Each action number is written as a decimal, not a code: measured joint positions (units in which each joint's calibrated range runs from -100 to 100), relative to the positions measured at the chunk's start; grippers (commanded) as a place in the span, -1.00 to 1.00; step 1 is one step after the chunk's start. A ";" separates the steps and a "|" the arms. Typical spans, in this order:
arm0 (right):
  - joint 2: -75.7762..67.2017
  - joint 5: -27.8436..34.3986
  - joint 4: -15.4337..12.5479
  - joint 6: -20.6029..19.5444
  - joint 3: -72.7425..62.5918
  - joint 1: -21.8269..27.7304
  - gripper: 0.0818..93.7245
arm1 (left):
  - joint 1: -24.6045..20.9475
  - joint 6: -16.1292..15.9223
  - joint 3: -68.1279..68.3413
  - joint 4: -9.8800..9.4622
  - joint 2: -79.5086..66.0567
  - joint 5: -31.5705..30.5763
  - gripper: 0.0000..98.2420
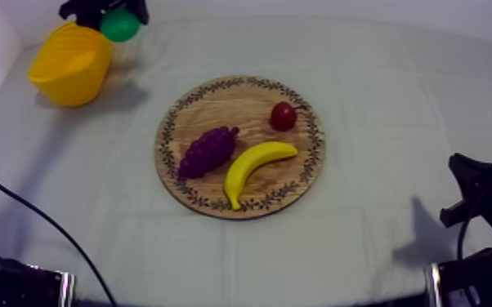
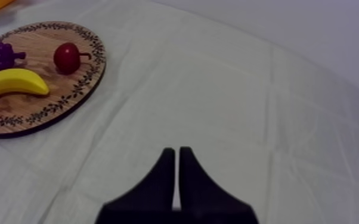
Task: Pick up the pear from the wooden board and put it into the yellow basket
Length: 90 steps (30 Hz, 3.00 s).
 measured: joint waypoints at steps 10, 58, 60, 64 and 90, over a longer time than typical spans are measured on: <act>0.00 0.00 0.00 0.00 0.00 0.00 -0.99 | -9.24 -3.71 -5.76 -0.48 1.93 0.11 0.18; 0.00 0.00 0.00 0.00 0.00 0.00 -0.99 | -19.15 -8.81 -26.32 1.68 31.75 -4.93 0.84; 0.00 0.00 0.00 0.00 0.00 0.00 -0.99 | -19.22 -8.91 -26.33 1.57 31.93 -5.06 0.89; 0.00 0.00 0.00 0.00 0.00 0.00 -0.99 | -19.26 -8.85 -25.94 1.45 31.87 -5.38 0.94; 0.00 0.00 0.00 0.00 0.00 0.00 -0.99 | -17.31 -9.05 -10.60 2.55 13.06 -6.14 0.17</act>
